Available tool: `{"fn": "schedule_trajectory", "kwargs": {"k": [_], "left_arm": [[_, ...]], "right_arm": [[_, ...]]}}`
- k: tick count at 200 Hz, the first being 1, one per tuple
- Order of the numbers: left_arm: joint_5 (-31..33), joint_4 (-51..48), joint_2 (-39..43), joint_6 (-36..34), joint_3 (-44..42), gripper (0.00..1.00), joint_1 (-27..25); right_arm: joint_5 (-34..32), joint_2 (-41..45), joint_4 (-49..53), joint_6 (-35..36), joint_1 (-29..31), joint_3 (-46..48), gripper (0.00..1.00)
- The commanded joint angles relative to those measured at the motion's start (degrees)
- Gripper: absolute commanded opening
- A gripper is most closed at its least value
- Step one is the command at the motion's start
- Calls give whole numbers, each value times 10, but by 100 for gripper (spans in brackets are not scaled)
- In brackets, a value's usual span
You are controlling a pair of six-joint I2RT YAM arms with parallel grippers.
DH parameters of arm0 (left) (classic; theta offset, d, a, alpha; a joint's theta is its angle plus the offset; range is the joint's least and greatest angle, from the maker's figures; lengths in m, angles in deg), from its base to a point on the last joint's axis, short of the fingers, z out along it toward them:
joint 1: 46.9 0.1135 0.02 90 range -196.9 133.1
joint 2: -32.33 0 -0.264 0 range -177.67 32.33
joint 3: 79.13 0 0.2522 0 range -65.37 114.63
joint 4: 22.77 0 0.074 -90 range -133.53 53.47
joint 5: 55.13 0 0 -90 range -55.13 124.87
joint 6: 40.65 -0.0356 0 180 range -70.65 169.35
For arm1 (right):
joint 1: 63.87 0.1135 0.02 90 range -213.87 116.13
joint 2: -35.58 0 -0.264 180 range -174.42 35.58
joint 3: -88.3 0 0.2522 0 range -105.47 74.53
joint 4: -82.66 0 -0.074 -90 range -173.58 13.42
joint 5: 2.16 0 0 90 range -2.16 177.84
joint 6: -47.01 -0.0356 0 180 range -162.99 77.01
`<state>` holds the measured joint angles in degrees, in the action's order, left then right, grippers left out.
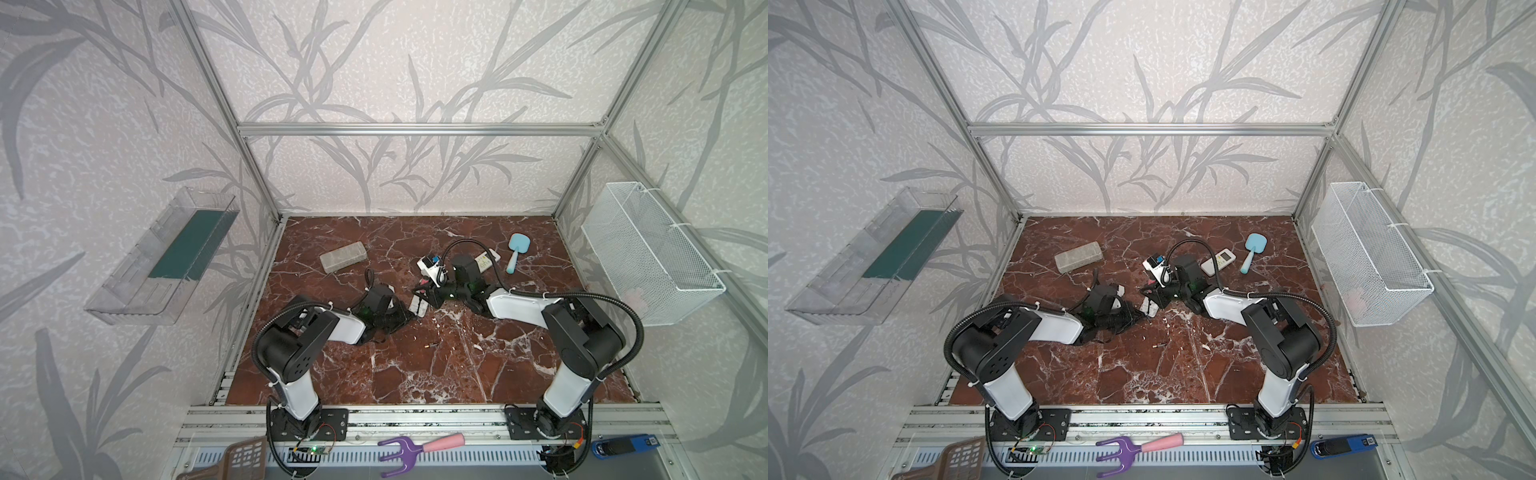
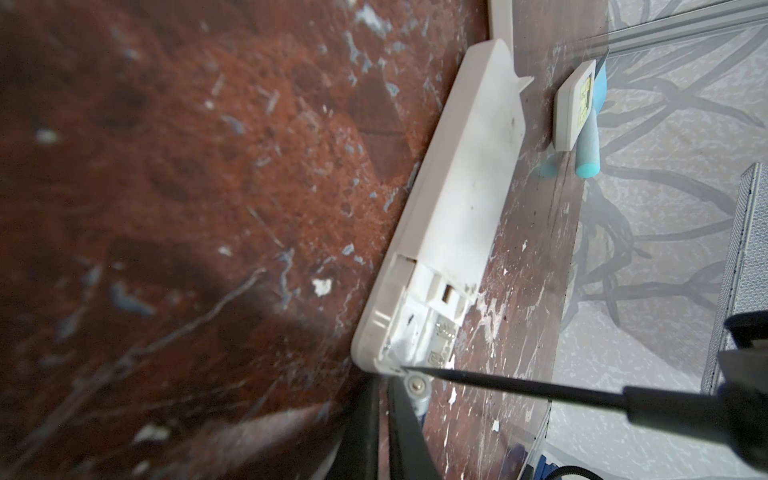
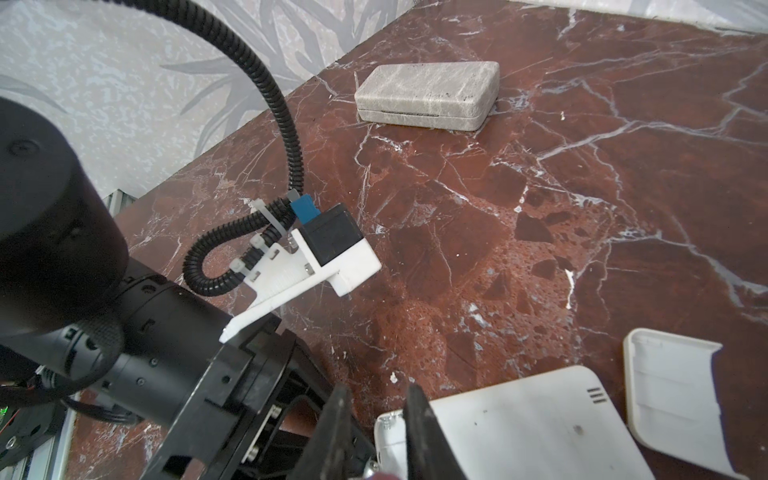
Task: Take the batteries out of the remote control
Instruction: 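Pry the battery out with the screwdriver tip while the left gripper holds the remote, then drop the pink screwdriver on the table and move the right gripper away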
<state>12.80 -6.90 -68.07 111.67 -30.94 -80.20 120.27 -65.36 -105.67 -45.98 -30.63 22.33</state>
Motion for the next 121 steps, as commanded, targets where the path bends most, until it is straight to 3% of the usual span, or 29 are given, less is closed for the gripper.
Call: {"fn": "schedule_trajectory", "kwargs": {"k": [1, 121], "left_arm": [[15, -11, -8, -4, -7, 11, 3], [44, -122, 88, -59, -3, 17, 4]], "right_arm": [[13, 26, -5, -5, 2, 8, 0], [-12, 87, -1, -15, 5, 25, 0]]}}
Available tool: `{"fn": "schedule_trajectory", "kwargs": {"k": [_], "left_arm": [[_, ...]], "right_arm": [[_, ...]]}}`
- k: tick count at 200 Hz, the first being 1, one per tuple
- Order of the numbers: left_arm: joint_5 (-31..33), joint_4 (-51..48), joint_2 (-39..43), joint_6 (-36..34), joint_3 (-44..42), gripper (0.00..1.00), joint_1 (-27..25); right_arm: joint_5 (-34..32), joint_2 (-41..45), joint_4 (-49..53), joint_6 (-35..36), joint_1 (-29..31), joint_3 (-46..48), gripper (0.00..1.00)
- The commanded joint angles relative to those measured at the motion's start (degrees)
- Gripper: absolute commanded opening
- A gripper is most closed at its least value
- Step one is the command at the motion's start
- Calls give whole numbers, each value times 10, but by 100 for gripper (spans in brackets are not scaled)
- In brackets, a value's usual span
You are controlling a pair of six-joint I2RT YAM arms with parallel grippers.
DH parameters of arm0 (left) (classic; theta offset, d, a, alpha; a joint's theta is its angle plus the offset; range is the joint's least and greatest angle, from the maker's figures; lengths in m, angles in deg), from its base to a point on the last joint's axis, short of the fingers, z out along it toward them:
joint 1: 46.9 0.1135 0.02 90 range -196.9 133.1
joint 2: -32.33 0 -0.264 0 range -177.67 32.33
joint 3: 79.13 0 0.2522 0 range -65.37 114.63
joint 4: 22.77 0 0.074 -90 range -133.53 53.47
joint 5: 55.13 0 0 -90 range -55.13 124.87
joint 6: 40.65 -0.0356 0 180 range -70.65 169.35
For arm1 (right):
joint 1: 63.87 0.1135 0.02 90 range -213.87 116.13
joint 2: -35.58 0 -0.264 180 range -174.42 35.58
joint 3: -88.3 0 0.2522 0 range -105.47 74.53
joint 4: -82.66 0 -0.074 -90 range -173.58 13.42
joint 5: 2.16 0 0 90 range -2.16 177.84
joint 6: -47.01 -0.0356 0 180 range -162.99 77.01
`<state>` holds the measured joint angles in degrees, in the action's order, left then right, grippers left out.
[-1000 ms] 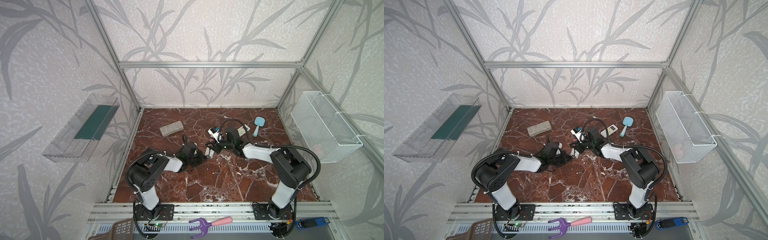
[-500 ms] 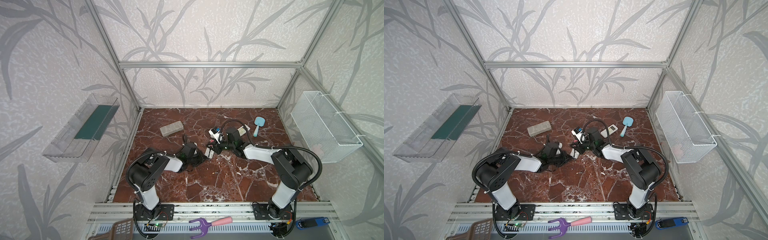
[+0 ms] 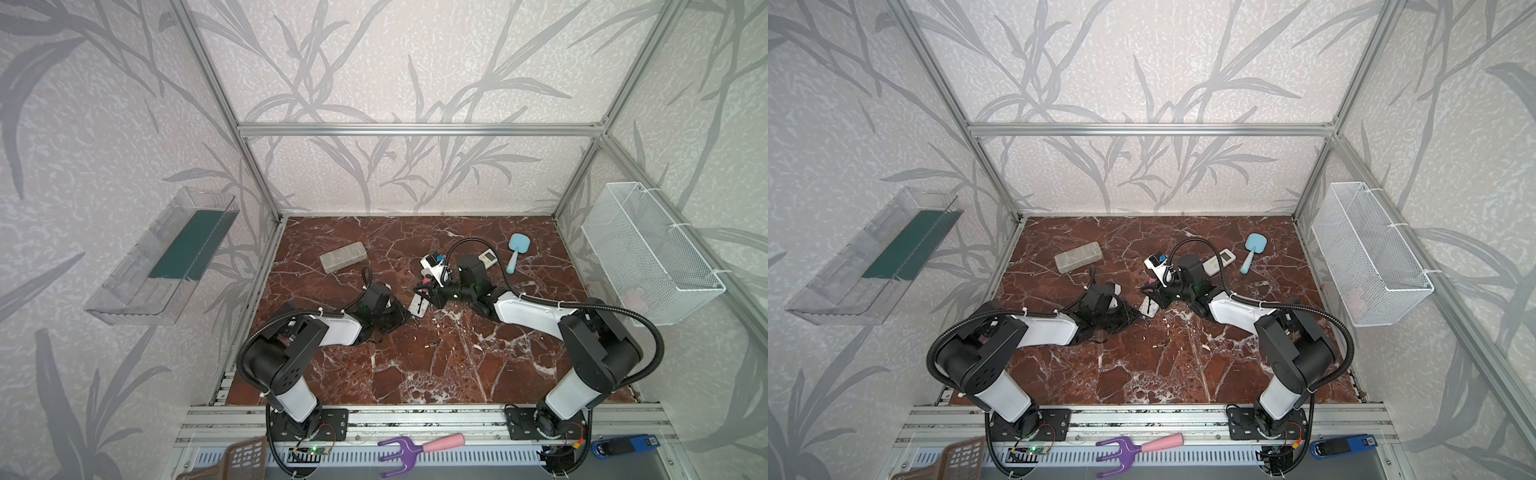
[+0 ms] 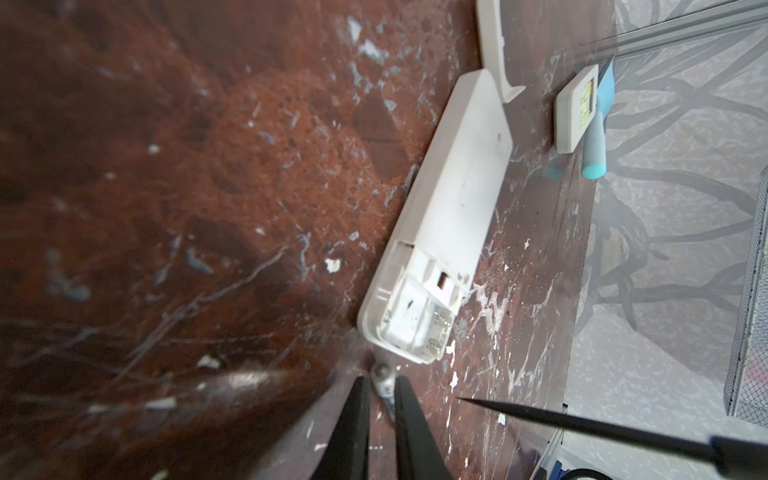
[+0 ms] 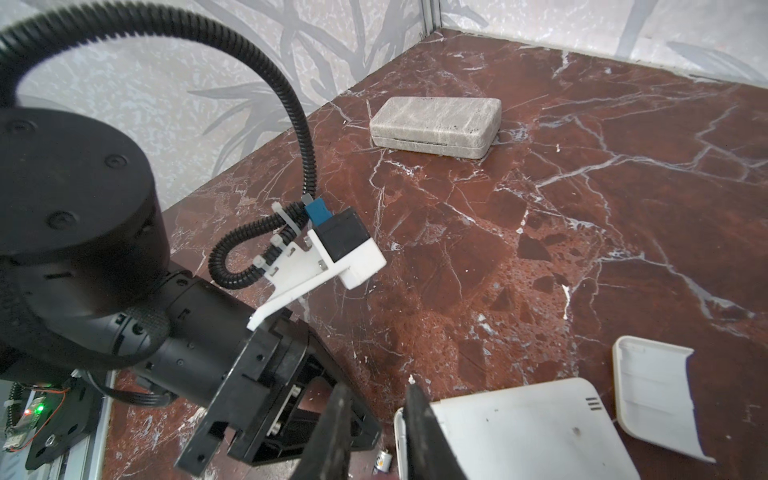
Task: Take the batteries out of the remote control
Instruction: 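Drop the pink screwdriver on the table and move the right gripper away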
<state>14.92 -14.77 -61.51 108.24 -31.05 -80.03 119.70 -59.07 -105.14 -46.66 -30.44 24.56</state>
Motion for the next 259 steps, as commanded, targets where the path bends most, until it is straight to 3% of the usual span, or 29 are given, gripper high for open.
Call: {"fn": "schedule_trajectory", "kwargs": {"k": [1, 36, 104, 136, 174, 202, 231, 259], "left_arm": [[23, -44, 22, -25, -2, 17, 3], [23, -52, 30, -33, -7, 17, 10], [22, -47, 46, -39, -31, 20, 26], [20, -63, 61, -58, -29, 23, 44], [12, -89, 73, -85, -19, 26, 68], [5, -93, 84, -94, -20, 26, 81], [0, -95, 97, -98, -22, 26, 90], [-15, -84, 107, -92, -28, 26, 94]], "right_arm": [[-6, 24, -6, -9, 2, 3, 0], [-62, 52, 56, -17, 1, -6, 0], [-193, 100, 342, -87, -39, -37, 0], [-204, 113, 437, -125, -79, -29, 1], [-169, 109, 471, -151, -126, 4, 8], [-201, 107, 483, -153, -136, 30, 16], [-253, 92, 489, -145, -137, 39, 36], [-254, 56, 492, -150, -142, 28, 39]]}}
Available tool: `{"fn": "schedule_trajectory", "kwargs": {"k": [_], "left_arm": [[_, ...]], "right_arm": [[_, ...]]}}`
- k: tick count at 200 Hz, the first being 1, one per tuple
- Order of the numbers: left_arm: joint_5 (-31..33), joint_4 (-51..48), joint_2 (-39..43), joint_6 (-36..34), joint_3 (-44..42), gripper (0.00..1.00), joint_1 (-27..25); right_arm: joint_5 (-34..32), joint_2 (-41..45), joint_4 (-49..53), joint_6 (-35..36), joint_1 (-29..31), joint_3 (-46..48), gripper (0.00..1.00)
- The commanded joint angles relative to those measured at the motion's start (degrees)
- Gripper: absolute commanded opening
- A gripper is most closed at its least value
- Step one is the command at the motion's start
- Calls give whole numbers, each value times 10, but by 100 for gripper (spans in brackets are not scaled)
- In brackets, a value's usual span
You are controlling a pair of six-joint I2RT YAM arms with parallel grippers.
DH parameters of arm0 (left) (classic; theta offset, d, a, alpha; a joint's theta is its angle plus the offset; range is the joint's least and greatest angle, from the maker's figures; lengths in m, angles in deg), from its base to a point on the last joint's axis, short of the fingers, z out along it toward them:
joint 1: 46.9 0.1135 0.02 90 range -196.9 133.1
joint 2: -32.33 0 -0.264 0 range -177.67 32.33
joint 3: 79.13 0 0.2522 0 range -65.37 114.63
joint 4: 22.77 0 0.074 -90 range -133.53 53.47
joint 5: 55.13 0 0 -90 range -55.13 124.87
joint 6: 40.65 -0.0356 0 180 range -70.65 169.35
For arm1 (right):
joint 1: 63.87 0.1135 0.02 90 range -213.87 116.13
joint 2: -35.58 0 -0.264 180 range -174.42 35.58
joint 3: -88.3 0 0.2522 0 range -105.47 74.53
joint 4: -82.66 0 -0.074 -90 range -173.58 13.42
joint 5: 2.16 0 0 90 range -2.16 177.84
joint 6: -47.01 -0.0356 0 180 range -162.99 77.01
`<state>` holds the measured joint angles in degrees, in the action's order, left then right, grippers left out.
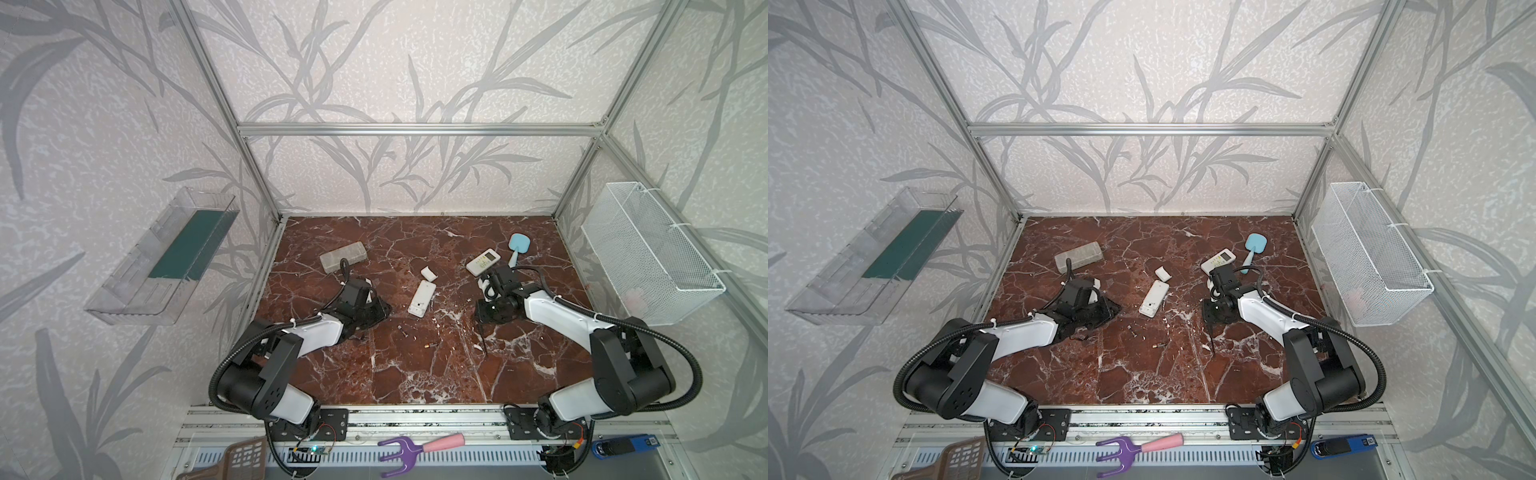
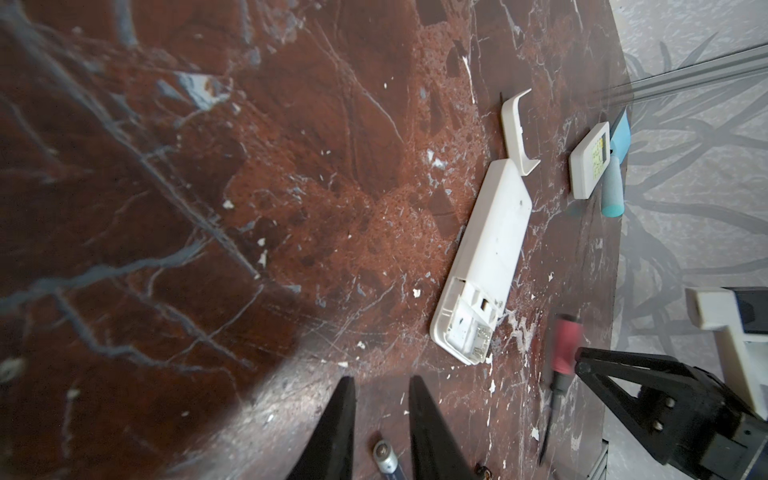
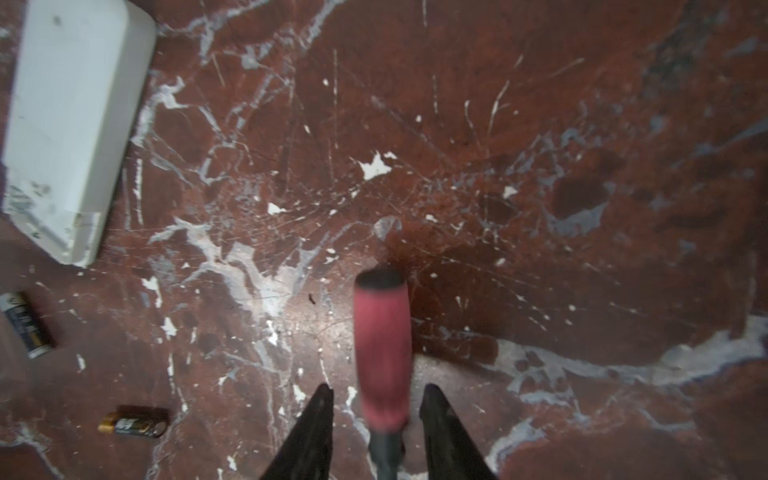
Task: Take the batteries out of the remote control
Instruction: 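Drop the pink screwdriver on the table and move the right gripper away, then grasp the white air-conditioner remote with the right gripper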
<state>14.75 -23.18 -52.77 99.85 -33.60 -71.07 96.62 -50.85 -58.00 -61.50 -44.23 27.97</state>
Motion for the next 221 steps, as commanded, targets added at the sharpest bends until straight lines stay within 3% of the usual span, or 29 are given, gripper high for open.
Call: {"fn": "schedule_trajectory", "kwargs": {"k": [1, 73, 113, 139, 171, 195, 221], "left_arm": [[-13, 0, 20, -8, -2, 26, 4], [-35, 6, 50, -13, -11, 26, 23], [-48, 1, 47, -31, 1, 28, 29], [-53, -17, 36, -49, 21, 28, 30], [-79, -6, -5, -56, 61, 32, 30], [-128, -100, -57, -96, 164, 33, 24], [-113, -91, -49, -95, 170, 33, 21]], "right_arm": [[-23, -26, 21, -3, -4, -7, 39], [-48, -2, 61, -19, -4, -47, 40], [-155, -2, 97, -33, -5, -150, 53], [-219, -65, 106, -100, -11, -221, 59], [-187, -174, 116, -202, -30, -301, 60], [-195, -233, 116, -233, -31, -349, 62], [-197, -275, 118, -249, -32, -390, 64]]}}
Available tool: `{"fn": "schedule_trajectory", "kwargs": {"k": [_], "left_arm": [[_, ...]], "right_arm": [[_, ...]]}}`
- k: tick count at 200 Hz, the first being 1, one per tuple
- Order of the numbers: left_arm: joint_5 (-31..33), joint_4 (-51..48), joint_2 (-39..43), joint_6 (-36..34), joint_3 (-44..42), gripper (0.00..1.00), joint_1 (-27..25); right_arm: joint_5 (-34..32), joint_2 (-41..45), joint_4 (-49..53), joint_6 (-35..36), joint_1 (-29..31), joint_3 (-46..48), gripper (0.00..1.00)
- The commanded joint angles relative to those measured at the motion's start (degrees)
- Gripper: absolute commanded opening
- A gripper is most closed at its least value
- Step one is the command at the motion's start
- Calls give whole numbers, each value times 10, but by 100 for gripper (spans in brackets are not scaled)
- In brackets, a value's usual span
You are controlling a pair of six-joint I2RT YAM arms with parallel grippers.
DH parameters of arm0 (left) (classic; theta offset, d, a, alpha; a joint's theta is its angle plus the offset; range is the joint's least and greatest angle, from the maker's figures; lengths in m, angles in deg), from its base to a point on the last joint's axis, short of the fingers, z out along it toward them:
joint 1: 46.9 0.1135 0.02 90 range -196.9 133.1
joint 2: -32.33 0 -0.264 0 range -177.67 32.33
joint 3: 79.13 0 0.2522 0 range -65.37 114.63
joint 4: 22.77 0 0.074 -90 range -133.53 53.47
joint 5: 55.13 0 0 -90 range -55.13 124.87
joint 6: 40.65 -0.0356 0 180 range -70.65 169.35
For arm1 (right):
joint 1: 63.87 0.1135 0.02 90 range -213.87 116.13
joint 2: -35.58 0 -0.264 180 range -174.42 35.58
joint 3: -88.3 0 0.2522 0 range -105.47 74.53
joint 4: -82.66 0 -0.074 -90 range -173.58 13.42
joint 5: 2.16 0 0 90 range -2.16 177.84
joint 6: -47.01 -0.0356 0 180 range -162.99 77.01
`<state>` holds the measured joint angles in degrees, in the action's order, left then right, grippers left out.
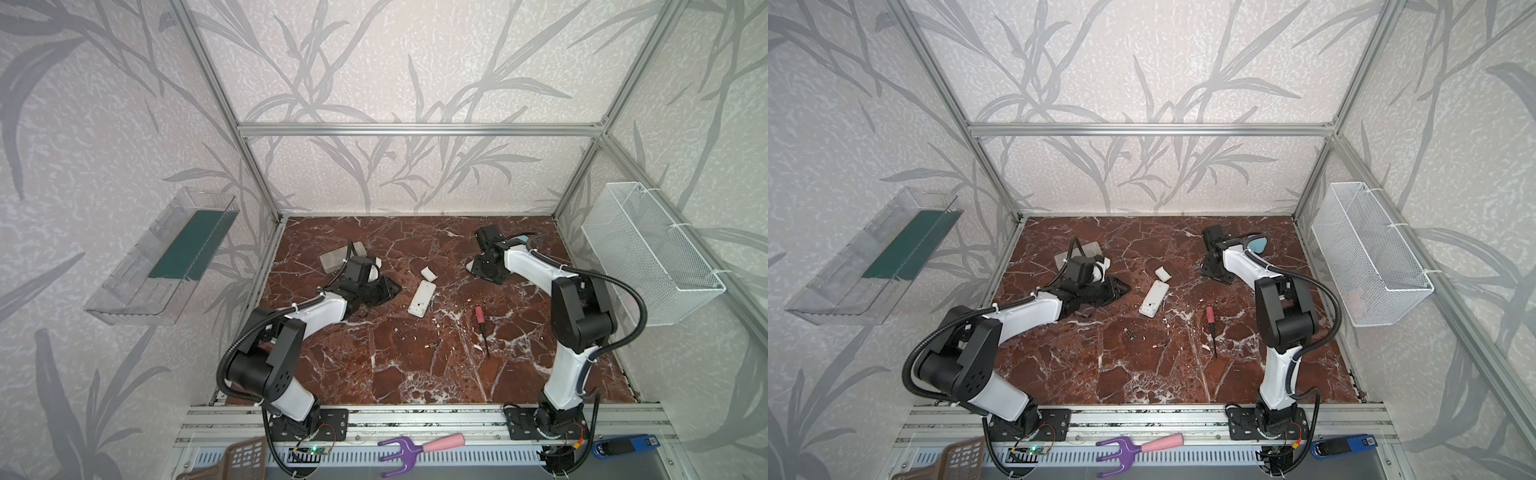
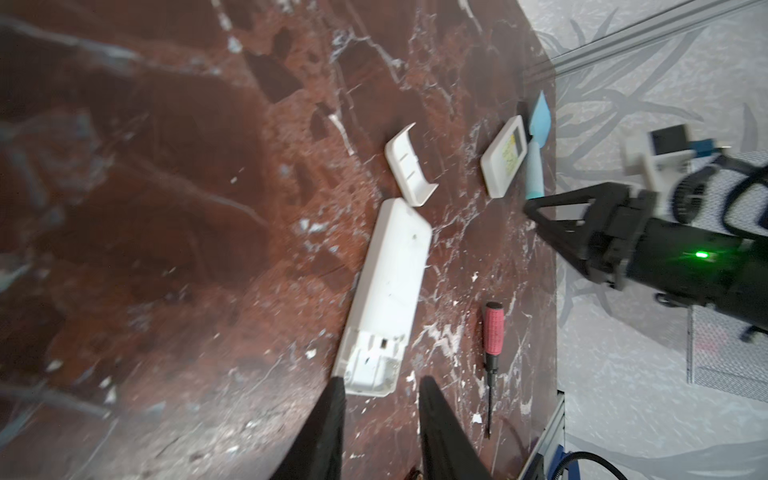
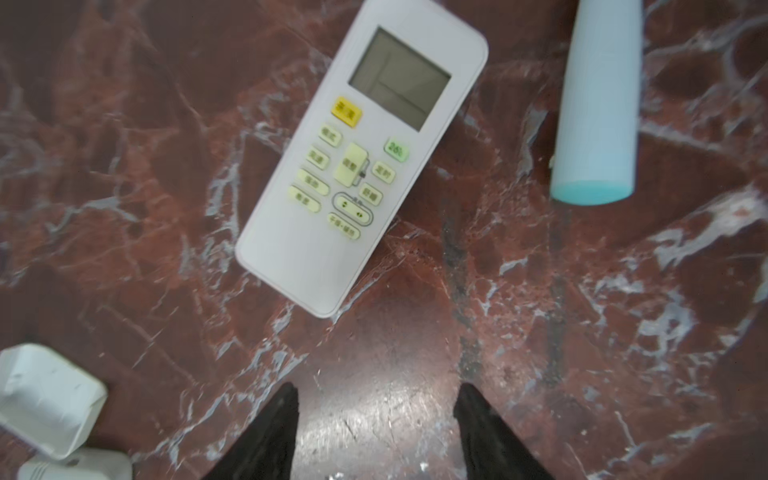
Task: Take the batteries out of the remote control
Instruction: 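Grasp the white air-conditioner remote with the right gripper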
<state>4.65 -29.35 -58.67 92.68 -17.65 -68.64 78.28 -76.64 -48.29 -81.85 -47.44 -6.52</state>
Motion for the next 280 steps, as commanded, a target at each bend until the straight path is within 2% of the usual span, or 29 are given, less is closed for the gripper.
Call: {"fn": "schedule_trajectory", "kwargs": {"k": [1, 31, 58, 173, 280], "left_arm": [[-12, -30, 10, -23, 11, 33, -3], [10, -36, 23, -37, 1, 33, -3], [19, -19, 25, -29, -9, 33, -2], [10, -3, 13, -32, 0, 30, -1], [7, 33, 11, -21, -22, 30, 8]], "right_arm": [[-14, -18, 21, -46, 0, -46, 64], [-24, -46, 27, -51, -3, -76, 67], [-5, -75, 20, -38, -11, -110, 68], [-16, -176, 139, -51, -25, -269, 74], [-7, -226, 156, -65, -40, -301, 75]]}}
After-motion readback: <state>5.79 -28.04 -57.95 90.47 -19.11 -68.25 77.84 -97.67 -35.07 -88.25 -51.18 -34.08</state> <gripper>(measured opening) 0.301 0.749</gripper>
